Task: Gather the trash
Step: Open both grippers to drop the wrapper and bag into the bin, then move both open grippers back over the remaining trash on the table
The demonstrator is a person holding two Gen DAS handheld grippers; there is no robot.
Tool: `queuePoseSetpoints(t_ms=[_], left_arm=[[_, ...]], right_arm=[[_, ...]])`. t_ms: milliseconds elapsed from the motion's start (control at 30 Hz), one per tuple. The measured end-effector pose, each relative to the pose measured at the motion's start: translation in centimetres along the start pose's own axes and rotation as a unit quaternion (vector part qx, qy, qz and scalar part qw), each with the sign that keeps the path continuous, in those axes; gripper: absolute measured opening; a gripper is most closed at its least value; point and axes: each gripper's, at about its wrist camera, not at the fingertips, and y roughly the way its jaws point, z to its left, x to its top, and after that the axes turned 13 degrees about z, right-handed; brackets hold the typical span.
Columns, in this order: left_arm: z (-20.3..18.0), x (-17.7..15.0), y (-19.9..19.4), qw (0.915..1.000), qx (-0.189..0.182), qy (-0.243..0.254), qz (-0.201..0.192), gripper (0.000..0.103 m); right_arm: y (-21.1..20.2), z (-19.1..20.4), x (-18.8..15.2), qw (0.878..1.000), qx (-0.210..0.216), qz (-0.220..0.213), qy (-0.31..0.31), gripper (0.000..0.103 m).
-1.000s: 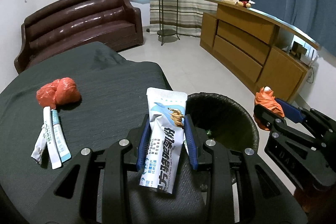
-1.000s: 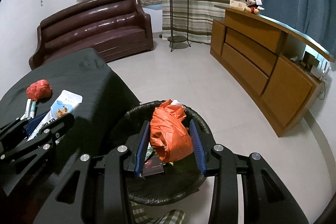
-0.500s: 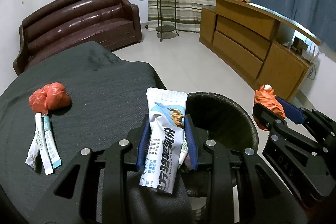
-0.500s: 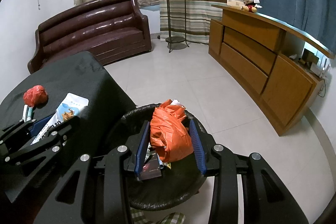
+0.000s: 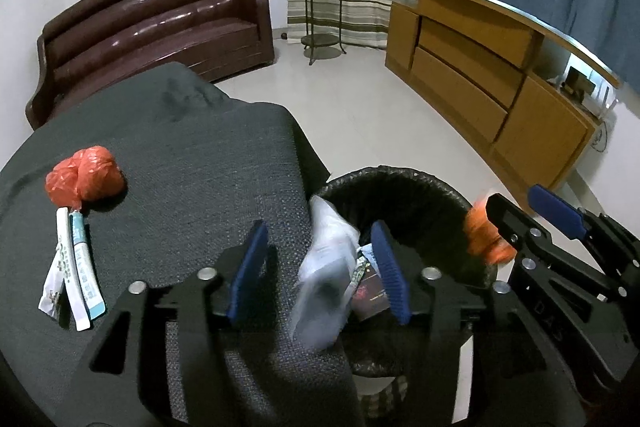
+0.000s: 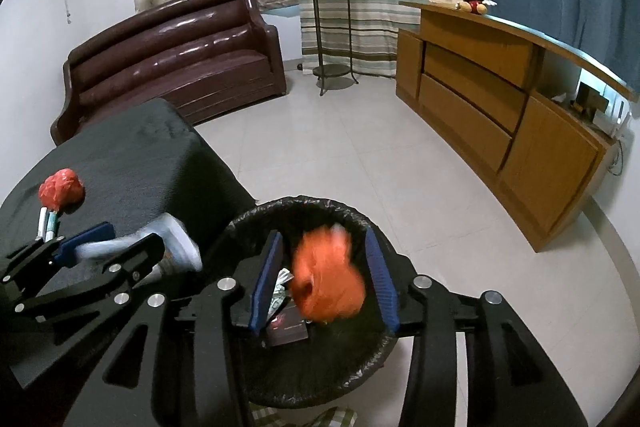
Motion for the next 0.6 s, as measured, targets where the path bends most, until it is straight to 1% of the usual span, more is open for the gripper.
queuePoseSetpoints(t_ms=[67, 200, 300, 467, 600], left_arm=[[0.02, 0.00, -0.03, 1.0000, 0.001, -0.002, -0.001, 0.061], [0.10, 0.02, -0.11, 1.0000, 0.002, -0.005, -0.003, 0.065], [0.08, 0.02, -0.22, 1.0000, 0.005, -0.004, -0.007, 0.071], [0.30, -0.07, -0.52, 0.9999, 0.006, -0.008, -0.012, 0.072], [0.71, -0.20, -0.81, 0.9998, 0.007, -0.011, -0.014, 0.074]], right_arm=[[-0.04, 0.02, -0.10, 1.000, -0.001, 0.000, 0.000, 0.044], [-0.02, -0.07, -0.02, 1.000, -0.002, -0.001, 0.003, 0.044], [0.02, -0.29, 0.01, 1.000, -0.003, -0.002, 0.006, 0.044], [0.07, -0.47, -0.01, 1.000, -0.005, 0.000, 0.009, 0.045], [-0.01, -0.32, 0.04, 1.000, -0.006, -0.001, 0.010, 0.049]])
